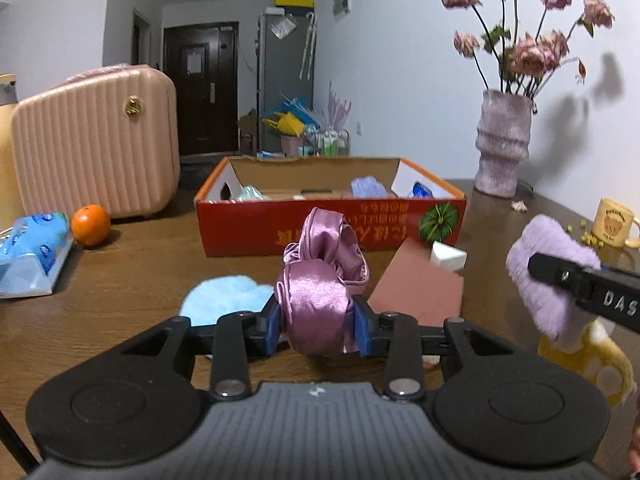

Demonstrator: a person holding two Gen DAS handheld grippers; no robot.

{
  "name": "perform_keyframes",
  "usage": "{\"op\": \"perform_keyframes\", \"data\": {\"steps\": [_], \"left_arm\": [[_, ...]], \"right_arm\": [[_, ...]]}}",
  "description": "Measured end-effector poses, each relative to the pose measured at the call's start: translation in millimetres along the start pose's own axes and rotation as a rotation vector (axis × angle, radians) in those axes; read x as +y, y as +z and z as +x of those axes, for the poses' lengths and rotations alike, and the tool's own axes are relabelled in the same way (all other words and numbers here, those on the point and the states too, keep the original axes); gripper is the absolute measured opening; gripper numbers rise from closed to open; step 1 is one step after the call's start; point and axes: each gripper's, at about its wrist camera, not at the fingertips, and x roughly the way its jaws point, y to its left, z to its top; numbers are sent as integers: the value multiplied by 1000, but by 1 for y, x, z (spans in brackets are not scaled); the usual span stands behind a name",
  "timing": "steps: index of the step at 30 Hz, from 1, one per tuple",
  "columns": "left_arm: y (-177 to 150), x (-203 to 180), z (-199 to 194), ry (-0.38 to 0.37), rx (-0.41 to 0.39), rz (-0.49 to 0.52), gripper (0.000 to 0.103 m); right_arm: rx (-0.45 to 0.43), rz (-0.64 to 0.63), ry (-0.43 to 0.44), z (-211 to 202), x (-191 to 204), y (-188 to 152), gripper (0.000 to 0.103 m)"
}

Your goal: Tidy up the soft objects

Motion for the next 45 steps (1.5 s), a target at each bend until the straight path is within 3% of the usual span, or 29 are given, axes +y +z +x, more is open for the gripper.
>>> {"op": "perform_keyframes", "data": {"steps": [19, 45], "left_arm": [[20, 13, -40, 32, -142, -111, 36], [68, 41, 3, 84, -211, -212, 36]], "right_arm": [[-105, -1, 26, -5, 31, 5, 29], [-178, 38, -16, 59, 48, 40, 29]]}}
